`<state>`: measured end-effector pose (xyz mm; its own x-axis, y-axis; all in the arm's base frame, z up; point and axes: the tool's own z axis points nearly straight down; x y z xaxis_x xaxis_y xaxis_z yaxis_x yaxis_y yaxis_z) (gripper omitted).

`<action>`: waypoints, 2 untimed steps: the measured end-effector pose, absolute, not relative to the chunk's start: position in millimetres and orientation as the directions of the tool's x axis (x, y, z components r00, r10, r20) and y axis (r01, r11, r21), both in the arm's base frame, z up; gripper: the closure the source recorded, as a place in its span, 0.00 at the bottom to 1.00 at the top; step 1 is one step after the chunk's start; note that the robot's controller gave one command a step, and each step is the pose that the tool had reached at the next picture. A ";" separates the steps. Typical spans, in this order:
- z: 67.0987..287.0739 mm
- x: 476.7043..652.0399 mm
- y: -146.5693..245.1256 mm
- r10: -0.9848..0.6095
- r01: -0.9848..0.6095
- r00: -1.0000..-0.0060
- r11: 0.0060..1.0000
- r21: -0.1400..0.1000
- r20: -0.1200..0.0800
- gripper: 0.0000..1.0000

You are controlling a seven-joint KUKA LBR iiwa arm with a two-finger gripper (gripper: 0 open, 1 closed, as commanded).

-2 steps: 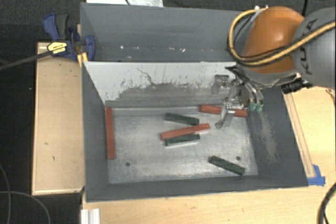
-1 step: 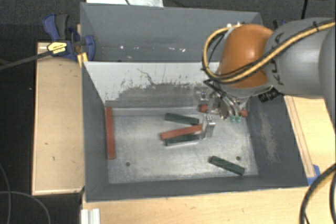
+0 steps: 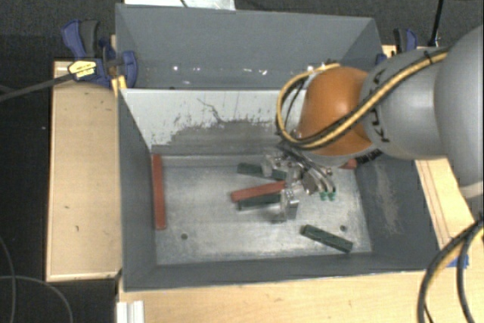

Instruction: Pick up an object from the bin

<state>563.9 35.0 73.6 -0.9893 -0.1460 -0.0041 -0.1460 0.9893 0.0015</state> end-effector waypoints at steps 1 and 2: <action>72.1 526.3 22.5 -0.265 -0.265 -0.964 0.964 -0.001 -0.002 1.00; 72.1 526.3 22.5 -0.265 -0.265 -0.964 0.964 -0.001 -0.002 1.00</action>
Offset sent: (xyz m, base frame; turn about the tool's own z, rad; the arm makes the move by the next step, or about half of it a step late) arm 0.0000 0.0000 0.0000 0.0000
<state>526.3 22.5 72.1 -0.9644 -0.2645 -0.0024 -0.2645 0.9644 -0.0007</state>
